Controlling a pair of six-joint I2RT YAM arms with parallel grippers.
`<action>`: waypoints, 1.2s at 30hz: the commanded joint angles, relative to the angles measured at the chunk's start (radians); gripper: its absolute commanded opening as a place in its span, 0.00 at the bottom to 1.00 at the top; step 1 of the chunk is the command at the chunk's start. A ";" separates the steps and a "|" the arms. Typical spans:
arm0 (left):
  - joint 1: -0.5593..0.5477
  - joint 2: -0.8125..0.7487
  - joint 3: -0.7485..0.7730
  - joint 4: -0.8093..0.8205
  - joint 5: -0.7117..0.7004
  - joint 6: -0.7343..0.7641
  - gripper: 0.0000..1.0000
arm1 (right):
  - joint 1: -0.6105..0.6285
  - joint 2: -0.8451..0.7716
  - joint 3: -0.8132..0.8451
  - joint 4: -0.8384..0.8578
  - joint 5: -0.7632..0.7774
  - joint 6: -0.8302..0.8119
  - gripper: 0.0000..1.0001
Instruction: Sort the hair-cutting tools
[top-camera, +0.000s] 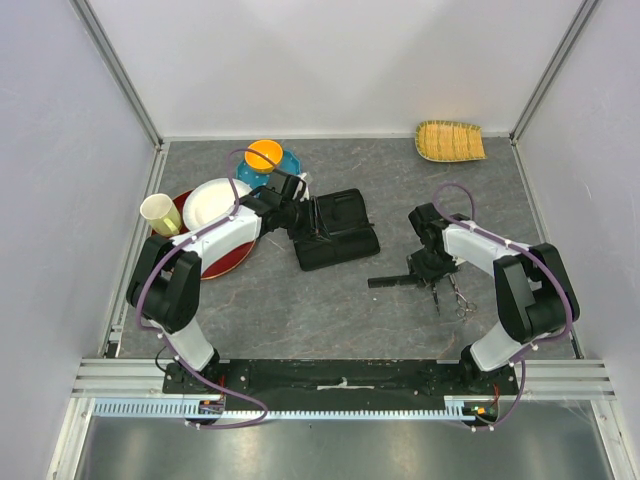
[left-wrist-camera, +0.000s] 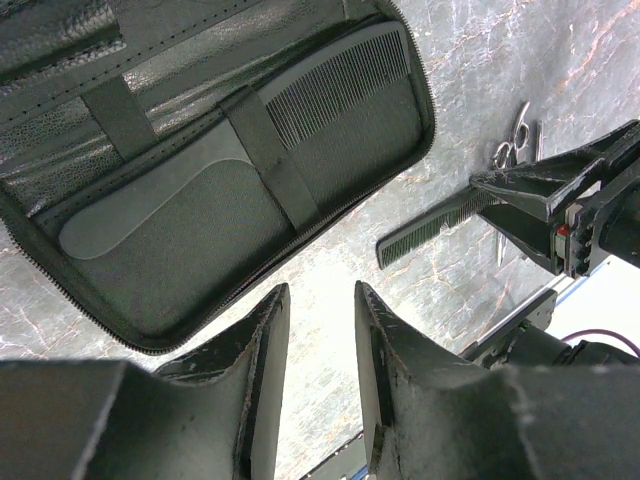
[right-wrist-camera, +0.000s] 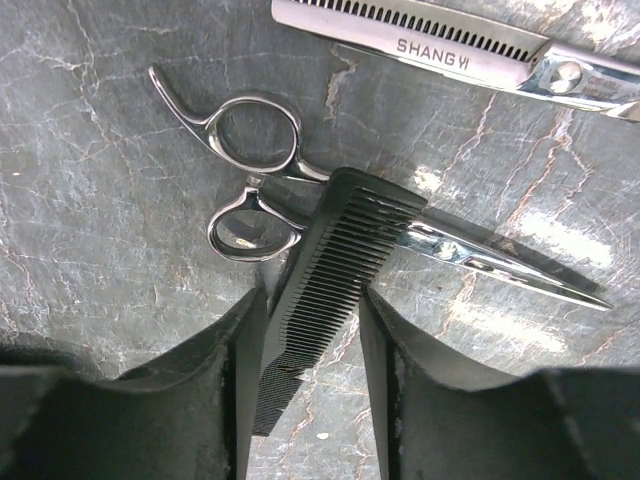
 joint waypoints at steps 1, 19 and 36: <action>0.003 -0.028 0.001 -0.003 0.042 0.038 0.39 | 0.005 0.003 -0.033 0.058 0.018 0.046 0.45; -0.034 -0.080 -0.160 0.351 0.351 0.029 0.62 | 0.005 -0.157 0.024 0.099 -0.014 -0.058 0.35; -0.103 -0.120 -0.235 0.678 0.226 -0.173 0.77 | 0.010 -0.165 0.284 0.165 -0.082 -0.161 0.29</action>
